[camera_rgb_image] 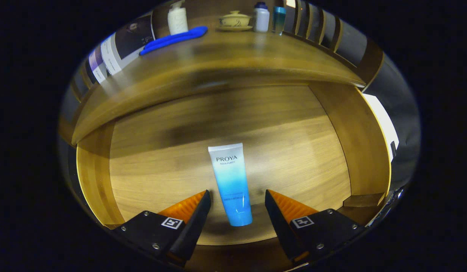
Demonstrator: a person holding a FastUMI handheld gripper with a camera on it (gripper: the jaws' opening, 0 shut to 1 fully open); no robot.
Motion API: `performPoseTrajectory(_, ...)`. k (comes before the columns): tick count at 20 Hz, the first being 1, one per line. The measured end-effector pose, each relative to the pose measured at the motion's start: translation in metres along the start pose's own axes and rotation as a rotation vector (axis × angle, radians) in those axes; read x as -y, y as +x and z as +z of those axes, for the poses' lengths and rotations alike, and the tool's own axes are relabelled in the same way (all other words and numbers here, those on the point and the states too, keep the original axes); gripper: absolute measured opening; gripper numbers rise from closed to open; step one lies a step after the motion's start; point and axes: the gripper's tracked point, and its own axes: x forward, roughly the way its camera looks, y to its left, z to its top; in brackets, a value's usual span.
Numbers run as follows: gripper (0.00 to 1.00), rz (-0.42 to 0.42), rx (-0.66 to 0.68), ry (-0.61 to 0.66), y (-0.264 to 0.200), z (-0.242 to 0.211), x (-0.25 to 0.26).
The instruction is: Pull open the drawer, take out the items inside it, and place them on the countertop above the cabinet.
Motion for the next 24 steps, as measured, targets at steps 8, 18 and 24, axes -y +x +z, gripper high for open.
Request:
performPoseTrajectory(8,0.44,0.041,0.026,0.017,0.006,0.002,-0.003)
performPoseTrajectory(18,0.33,-0.006,0.197,0.021,-0.045,0.004,0.0)
performPoseTrajectory(24,0.33,-0.051,0.328,0.019,-0.098,0.016,0.008)
